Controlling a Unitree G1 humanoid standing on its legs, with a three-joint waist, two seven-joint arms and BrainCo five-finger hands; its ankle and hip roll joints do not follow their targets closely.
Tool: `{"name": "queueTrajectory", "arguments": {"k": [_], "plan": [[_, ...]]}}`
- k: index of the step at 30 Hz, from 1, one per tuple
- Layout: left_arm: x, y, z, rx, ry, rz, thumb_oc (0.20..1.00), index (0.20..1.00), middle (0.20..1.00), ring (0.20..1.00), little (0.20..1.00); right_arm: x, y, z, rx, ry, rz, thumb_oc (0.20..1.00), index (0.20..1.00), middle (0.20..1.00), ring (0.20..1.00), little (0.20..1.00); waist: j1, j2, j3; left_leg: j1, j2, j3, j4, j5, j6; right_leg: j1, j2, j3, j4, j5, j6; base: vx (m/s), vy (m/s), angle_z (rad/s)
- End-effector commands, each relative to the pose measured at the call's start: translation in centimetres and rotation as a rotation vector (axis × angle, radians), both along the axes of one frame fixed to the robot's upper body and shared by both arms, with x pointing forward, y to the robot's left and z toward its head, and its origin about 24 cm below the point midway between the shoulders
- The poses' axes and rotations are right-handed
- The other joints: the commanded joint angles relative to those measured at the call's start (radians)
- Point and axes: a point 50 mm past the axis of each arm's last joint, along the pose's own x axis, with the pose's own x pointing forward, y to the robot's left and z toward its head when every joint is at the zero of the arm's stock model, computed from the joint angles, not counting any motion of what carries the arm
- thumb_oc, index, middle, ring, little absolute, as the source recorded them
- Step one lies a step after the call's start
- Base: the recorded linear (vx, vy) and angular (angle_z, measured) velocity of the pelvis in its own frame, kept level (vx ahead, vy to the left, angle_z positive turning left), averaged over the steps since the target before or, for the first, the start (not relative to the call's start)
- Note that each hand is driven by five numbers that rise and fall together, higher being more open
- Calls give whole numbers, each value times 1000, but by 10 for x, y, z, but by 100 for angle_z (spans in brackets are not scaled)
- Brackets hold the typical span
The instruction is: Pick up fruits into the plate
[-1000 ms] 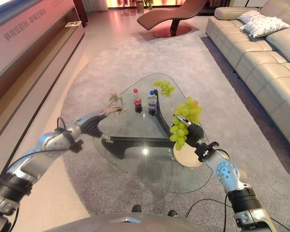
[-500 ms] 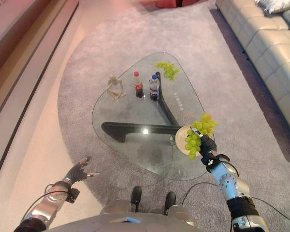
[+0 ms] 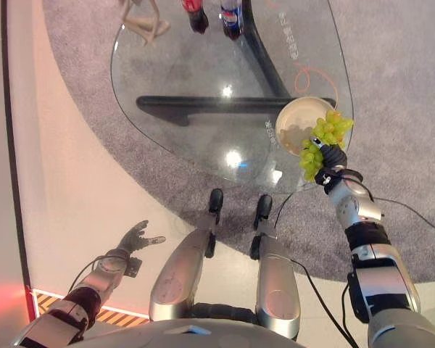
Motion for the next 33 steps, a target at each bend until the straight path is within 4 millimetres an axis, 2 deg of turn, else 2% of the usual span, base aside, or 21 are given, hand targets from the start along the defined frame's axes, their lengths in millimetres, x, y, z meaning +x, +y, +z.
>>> {"name": "queueTrajectory", "arguments": {"k": [1, 8, 10, 18, 19, 20, 21, 33], "plan": [[1, -11, 1, -23, -36, -2, 1000, 1000, 1000, 1000, 1000, 5, -26, 55, -194, -119, -74, 200, 200, 200, 200, 200, -10, 19, -33, -103, -47, -2, 165, -135, 28, -110, -52, -42, 138, -50, 29, -37, 8, -1], [14, -19, 14, -58, -117, -19, 1000, 1000, 1000, 1000, 1000, 14, -37, 83, -278, -94, -161, 200, 200, 200, 200, 200, -1, 56, -33, -219, -60, 11, 195, -129, 26, -245, -66, -38, 186, -51, 31, -51, 20, -1], [18, -24, 21, -46, -156, -62, 1000, 1000, 1000, 1000, 1000, 18, -38, 97, -373, -73, -185, 200, 200, 200, 200, 200, 6, 76, -33, -271, -62, 18, 211, -122, 22, -303, -72, -35, 211, -52, 29, -44, 28, 2], [23, -29, 29, -81, -187, -71, 1000, 1000, 1000, 1000, 1000, 27, -33, 126, -453, -76, -227, 200, 200, 200, 200, 200, 21, 107, -33, -343, -66, 18, 234, -116, 20, -387, -68, -30, 250, -58, 22, -9, 8, 2], [23, -29, 29, -83, -184, -77, 1000, 1000, 1000, 1000, 1000, 28, -32, 128, -453, -77, -227, 310, 310, 310, 310, 310, 23, 109, -33, -344, -67, 16, 230, -114, 20, -389, -66, -29, 250, -58, 22, 0, 0, 0], [22, -29, 28, -85, -182, -79, 1000, 1000, 1000, 1000, 1000, 28, -32, 130, -454, -77, -230, 583, 583, 583, 583, 583, 25, 111, -33, -344, -68, 16, 227, -112, 21, -391, -65, -29, 249, -57, 22, 0, 0, 0], [21, -29, 28, -89, -181, -81, 1000, 1000, 1000, 1000, 1000, 29, -32, 132, -453, -81, -232, 1000, 1000, 1000, 1000, 1000, 27, 113, -33, -345, -68, 15, 226, -111, 21, -393, -63, -29, 250, -57, 21, 0, 0, 0], [20, -27, 28, -104, -185, -79, 1000, 1000, 1000, 1000, 1000, 30, -31, 134, -492, -70, -218, 1000, 1000, 1000, 1000, 1000, 31, 113, -33, -325, -74, 15, 210, -107, 29, -381, -56, -27, 246, -55, 25, 0, 12, 0]]}}
